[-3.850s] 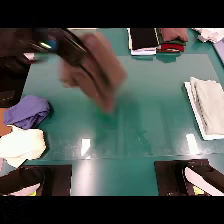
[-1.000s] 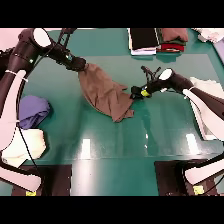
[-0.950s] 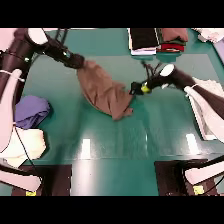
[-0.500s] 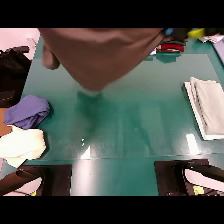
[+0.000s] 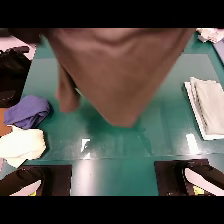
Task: Fold the shirts.
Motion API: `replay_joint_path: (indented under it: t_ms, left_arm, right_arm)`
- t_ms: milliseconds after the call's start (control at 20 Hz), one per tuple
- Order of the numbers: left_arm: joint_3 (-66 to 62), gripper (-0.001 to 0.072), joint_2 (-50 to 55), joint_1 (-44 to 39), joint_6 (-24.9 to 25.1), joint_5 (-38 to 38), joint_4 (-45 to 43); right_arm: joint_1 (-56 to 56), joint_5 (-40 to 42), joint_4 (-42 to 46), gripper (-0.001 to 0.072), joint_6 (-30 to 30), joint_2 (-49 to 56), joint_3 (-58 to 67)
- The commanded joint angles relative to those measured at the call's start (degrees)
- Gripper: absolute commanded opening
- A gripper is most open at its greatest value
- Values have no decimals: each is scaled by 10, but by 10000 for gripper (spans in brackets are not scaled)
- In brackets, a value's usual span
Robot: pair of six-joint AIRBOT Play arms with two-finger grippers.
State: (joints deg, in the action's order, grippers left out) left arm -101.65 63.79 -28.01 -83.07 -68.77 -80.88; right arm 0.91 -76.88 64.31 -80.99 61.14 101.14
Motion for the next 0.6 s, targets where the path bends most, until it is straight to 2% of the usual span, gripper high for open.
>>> replay_joint_path:
  t_ms: [0,200,250,300,350,450,550]
  left_arm:
    - [145,31,36,-45,6,-8,-16]
    - [316,35,60,-58,6,22,9]
    - [344,88,60,-58,6,31,20]
    - [360,427,60,-58,4,35,26]
    - [363,588,59,-57,-3,32,23]
    - [346,589,51,-37,-12,14,3]
    - [319,589,21,21,-22,13,-2]
  right_arm:
    - [18,-24,80,19,-13,-5,-127]
    - [19,9,73,19,-13,-5,-246]
    - [19,13,72,19,-13,-5,-261]
    - [19,17,72,20,-13,-5,-272]
    - [19,20,72,19,-13,-5,-279]
    - [19,24,72,19,-13,-5,-286]
    - [19,24,72,19,-13,-5,-286]
